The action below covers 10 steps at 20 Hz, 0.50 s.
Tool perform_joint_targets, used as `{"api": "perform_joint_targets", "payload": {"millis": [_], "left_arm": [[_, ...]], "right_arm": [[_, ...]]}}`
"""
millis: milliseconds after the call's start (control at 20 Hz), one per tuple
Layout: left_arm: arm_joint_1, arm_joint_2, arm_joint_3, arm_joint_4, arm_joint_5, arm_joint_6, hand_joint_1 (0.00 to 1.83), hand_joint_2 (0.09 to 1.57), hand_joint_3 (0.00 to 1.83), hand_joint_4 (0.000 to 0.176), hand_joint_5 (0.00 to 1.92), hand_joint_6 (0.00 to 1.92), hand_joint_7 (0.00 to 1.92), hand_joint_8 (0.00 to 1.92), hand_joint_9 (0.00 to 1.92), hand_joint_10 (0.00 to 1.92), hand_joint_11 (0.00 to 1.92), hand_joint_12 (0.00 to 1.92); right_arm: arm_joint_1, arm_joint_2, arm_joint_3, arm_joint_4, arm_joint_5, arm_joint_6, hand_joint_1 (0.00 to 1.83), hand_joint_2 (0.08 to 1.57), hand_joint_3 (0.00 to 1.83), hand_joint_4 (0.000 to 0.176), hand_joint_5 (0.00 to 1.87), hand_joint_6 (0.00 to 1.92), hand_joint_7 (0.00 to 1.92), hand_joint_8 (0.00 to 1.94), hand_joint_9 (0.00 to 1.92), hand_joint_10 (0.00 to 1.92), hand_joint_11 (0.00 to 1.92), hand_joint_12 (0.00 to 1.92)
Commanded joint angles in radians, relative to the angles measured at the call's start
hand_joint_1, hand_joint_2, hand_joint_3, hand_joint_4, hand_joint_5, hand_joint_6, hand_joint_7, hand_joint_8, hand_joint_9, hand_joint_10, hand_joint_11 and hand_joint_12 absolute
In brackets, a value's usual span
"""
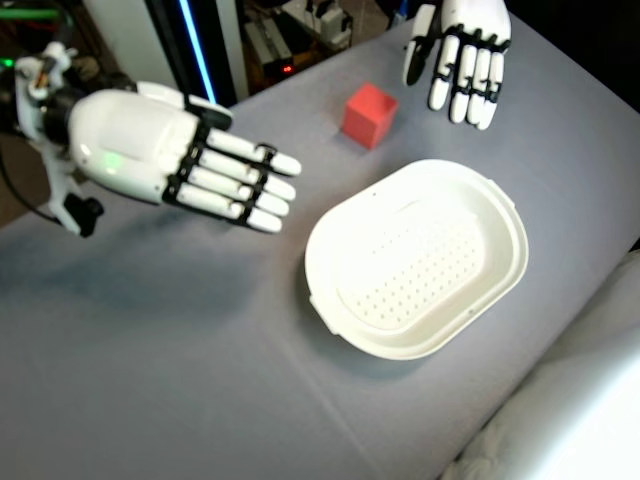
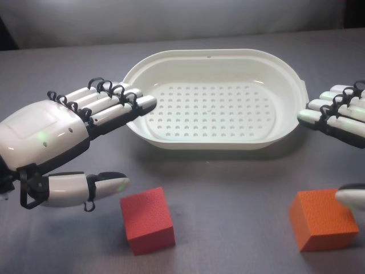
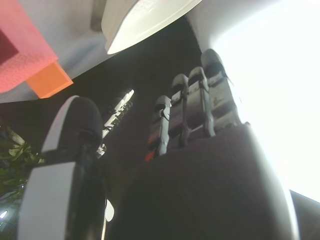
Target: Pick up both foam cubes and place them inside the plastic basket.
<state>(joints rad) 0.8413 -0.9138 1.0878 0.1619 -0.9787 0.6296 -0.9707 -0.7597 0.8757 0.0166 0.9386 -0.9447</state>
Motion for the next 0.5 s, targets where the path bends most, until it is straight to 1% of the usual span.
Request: {"api": "perform_joint_targets", "payload": {"millis": [0,50,150,200,250,300,350,400,450], "left_arm": [[-0.011,0.0,0.003,-0.019,-0.115,-0.004,0.42,1.22,0.02,0.032,0.0,0.0,0.0,0.0,0.0,0.0,0.0,0.0],[-0.011,-0.001,0.004,-0.019,-0.115,-0.004,0.42,1.22,0.02,0.033,0.0,0.0,0.0,0.0,0.0,0.0,0.0,0.0],[-0.011,-0.004,0.004,-0.019,-0.117,-0.009,0.46,1.23,0.02,0.052,0.0,0.0,0.0,0.0,0.0,0.0,0.0,0.0],[-0.01,-0.004,0.004,-0.015,-0.12,-0.017,0.47,1.23,0.01,0.047,0.0,0.0,0.0,0.0,0.0,0.0,0.0,0.0],[-0.006,-0.004,0.001,-0.005,-0.122,-0.028,0.43,1.21,0.01,0.049,0.0,0.0,0.0,0.0,0.0,0.0,0.0,0.0],[-0.001,-0.002,-0.003,0.008,-0.124,-0.041,0.39,1.19,0.0,0.045,0.0,0.0,0.0,0.0,0.0,0.0,0.0,0.0],[0.008,0.001,-0.012,0.029,-0.123,-0.062,0.34,1.17,0.0,0.039,0.0,0.0,0.0,0.0,0.0,0.0,0.0,0.0],[0.015,0.004,-0.017,0.047,-0.119,-0.082,0.34,1.15,0.0,0.042,0.0,0.0,0.0,0.0,0.0,0.0,0.01,0.0],[0.02,0.004,-0.022,0.066,-0.111,-0.104,0.36,1.13,0.0,0.031,0.0,0.0,0.0,0.0,0.0,0.0,0.06,0.03]], "right_arm": [[0.006,0.0,0.003,0.013,0.125,0.003,0.33,1.32,0.02,0.0,0.0,0.0,0.0,0.0,0.0,0.0,0.0,0.0],[0.006,-0.002,0.004,0.014,0.125,0.003,0.33,1.32,0.02,0.0,0.0,0.0,0.0,0.0,0.0,0.0,0.0,0.0],[0.005,-0.005,0.004,0.016,0.125,0.003,0.34,1.33,0.01,0.0,0.0,0.0,0.0,0.0,0.0,0.0,0.0,0.0],[0.004,-0.005,0.002,0.016,0.126,0.003,0.31,1.32,0.01,0.0,0.0,0.0,0.0,0.0,0.0,0.0,0.0,0.0],[0.002,-0.005,-0.002,0.015,0.129,0.004,0.3,1.32,0.01,0.0,0.0,0.0,0.0,0.0,0.0,0.0,0.0,0.0],[-0.001,-0.005,-0.006,0.008,0.131,0.014,0.29,1.3,0.0,0.0,0.0,0.0,0.0,0.0,0.0,0.0,0.0,0.0],[-0.006,-0.004,-0.008,-0.011,0.133,0.047,0.3,1.27,0.0,0.0,0.0,0.0,0.0,0.0,0.0,0.0,0.0,0.0],[-0.011,-0.005,-0.008,-0.032,0.133,0.081,0.31,1.24,0.0,0.0,0.0,0.0,0.0,0.0,0.0,0.0,0.0,0.0],[-0.019,-0.005,-0.01,-0.047,0.131,0.105,0.37,1.2,0.0,0.0,0.0,0.0,0.0,0.0,0.0,0.0,0.0,0.0]]}}
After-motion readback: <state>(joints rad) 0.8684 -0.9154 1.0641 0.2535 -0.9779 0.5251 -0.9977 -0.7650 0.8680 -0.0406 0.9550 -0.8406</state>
